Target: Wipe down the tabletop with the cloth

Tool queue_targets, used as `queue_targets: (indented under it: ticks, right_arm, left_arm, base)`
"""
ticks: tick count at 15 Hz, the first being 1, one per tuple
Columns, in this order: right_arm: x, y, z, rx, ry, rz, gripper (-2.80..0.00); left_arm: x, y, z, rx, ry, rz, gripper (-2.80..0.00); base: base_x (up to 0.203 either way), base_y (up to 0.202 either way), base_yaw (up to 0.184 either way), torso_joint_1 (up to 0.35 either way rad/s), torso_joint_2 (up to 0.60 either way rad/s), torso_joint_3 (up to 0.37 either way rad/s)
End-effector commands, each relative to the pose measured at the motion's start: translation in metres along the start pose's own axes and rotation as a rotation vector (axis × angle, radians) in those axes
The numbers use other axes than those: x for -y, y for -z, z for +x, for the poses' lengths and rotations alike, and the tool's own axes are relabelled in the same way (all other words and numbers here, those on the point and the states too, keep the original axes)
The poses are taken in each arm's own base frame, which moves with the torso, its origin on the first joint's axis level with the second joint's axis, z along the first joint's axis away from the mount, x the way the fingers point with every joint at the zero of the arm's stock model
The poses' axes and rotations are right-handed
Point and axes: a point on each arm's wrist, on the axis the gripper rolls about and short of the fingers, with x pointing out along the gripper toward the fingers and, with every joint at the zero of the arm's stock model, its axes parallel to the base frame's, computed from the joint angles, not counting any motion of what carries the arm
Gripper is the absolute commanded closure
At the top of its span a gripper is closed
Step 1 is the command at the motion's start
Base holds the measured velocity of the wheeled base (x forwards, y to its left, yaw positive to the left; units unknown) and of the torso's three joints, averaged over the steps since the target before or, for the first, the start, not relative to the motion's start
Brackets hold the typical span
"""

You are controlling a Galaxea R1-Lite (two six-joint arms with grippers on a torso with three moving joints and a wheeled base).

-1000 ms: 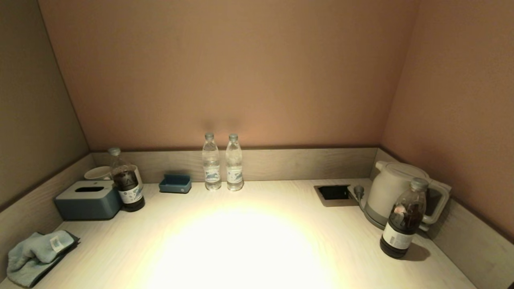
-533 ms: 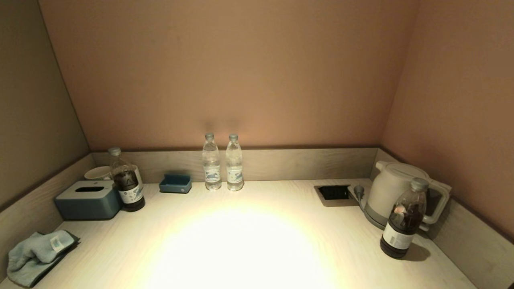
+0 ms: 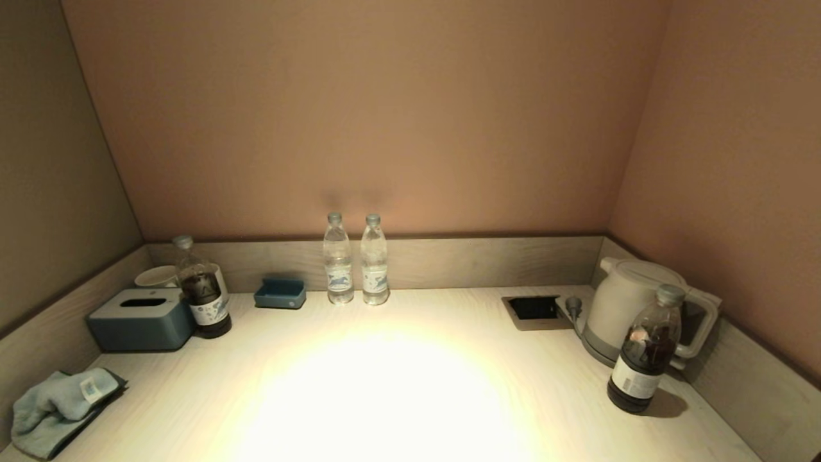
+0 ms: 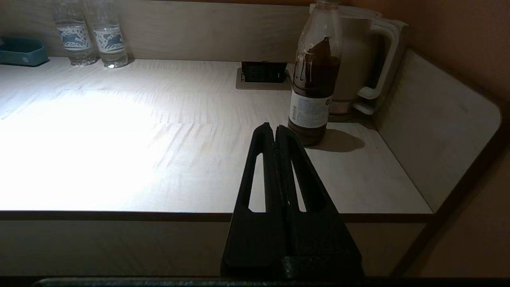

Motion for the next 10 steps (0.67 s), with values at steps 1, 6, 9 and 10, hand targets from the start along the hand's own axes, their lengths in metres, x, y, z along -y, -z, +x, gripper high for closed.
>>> queue_targets:
  ticks: [1, 6, 9, 10]
  right_arm:
    - [0.0, 0.0, 0.0, -0.001, -0.002, -0.001, 0.0]
    - [0.0, 0.0, 0.0, 0.001, -0.002, -0.001, 0.0]
    - [0.0, 0.0, 0.0, 0.0, -0.002, -0.001, 0.0]
    - [0.0, 0.0, 0.0, 0.001, -0.002, -0.001, 0.0]
  left_arm:
    - [0.0, 0.013, 0.003, -0.043, 0.0, 0.001, 0.0]
    - [0.001, 0.034, 0.006, -0.112, -0.004, 0.01, 0.0]
    - [0.001, 0.039, 0.006, -0.133, -0.009, 0.011, 0.0]
    - [0.001, 0.04, 0.006, -0.136, -0.009, 0.011, 0.0]
  base:
    - [0.0, 0.0, 0.0, 0.0, 0.0, 0.0]
    - [0.0, 0.0, 0.0, 0.0, 0.0, 0.0]
    - [0.0, 0.0, 0.0, 0.0, 0.0, 0.0]
    - [0.0, 0.0, 0.0, 0.0, 0.0, 0.0]
